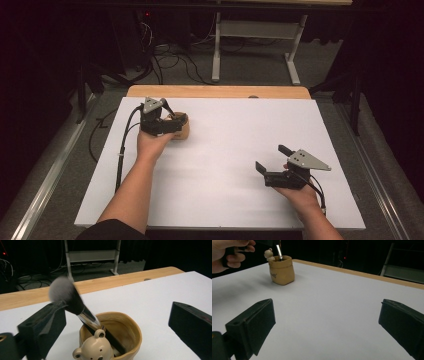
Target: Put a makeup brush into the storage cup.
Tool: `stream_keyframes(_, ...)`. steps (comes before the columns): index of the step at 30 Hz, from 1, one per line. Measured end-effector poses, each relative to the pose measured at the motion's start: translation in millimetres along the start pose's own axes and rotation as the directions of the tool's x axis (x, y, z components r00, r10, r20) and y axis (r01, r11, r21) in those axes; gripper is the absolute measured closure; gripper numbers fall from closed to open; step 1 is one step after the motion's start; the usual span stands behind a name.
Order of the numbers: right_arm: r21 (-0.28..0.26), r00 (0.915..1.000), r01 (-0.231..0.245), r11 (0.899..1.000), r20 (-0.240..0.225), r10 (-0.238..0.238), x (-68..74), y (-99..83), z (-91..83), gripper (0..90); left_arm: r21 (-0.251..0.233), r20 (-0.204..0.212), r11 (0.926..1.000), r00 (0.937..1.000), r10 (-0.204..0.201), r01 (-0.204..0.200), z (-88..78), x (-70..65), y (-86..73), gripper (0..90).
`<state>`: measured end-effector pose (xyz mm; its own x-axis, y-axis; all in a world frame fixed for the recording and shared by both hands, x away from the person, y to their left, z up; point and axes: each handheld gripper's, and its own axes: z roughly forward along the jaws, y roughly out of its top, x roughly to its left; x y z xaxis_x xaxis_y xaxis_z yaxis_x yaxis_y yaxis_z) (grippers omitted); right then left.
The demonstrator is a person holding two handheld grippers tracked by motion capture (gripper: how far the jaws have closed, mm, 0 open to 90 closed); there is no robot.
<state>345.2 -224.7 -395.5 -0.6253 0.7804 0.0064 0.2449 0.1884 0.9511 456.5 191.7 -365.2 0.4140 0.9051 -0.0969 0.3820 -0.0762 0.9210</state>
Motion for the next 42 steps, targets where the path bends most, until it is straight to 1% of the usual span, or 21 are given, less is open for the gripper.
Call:
stream_keyframes(6, 0.002, 1.0000, -0.005, 1.000, 0.001, 0.005, 0.4, -0.1, 0.0, 2.3, -0.002, 0.005, 1.0000, 1.0000, 0.003, -0.003, -1.6, -1.4, 0.3, 0.2)
stream_keyframes(9, 0.000, 1.0000, 0.000, 1.000, 0.000, 0.000, 0.3, 0.0, 0.1, 2.2, -0.001, 0.006, 1.0000, 1.0000, 0.005, -0.005, -2.8, -2.4, 0.6, 0.2)
stream_keyframes(14, 0.001, 1.0000, 0.000, 1.000, 0.001, 0.000, 0.3, -0.1, -0.1, 2.2, 0.000, 0.009, 1.0000, 1.0000, -0.002, 0.002, -4.9, -3.5, 0.3, 0.2)
stream_keyframes(17, -0.002, 1.0000, 0.002, 1.000, 0.001, -0.002, 0.1, 0.0, -0.1, 2.2, 0.010, 0.008, 0.9999, 0.9999, 0.011, -0.011, -6.0, -5.6, -0.6, 0.2)
stream_keyframes(22, 0.001, 1.0000, 0.001, 1.000, 0.003, -0.001, 0.3, -0.2, 0.3, 2.2, 0.001, 0.017, 1.0000, 0.9998, -0.003, 0.003, -10.1, -6.6, -1.9, 0.2)
stream_keyframes(26, 0.002, 1.0000, -0.003, 1.000, 0.003, 0.003, 0.7, -0.2, 0.0, 2.2, -0.003, 0.025, 0.9998, 0.9995, -0.020, 0.020, -13.3, -6.6, -4.4, 0.2)
stream_keyframes(30, -0.001, 1.0000, 0.003, 1.000, 0.002, -0.003, 0.5, 0.0, -0.4, 2.2, 0.009, 0.025, 0.9998, 0.9995, -0.017, 0.017, -16.7, -6.5, -8.2, 0.2)
stream_keyframes(38, -0.004, 1.0000, 0.006, 1.000, 0.004, -0.006, 0.2, 0.2, -1.0, 2.2, 0.003, 0.043, 0.9996, 0.9987, -0.029, 0.029, -25.6, -8.0, -14.6, 0.2)
stream_keyframes(42, -0.004, 1.0000, 0.006, 1.000, 0.007, -0.006, 0.5, 0.2, -1.2, 2.2, 0.016, 0.045, 0.9996, 0.9987, -0.024, 0.023, -29.4, -9.4, -19.5, 0.2)
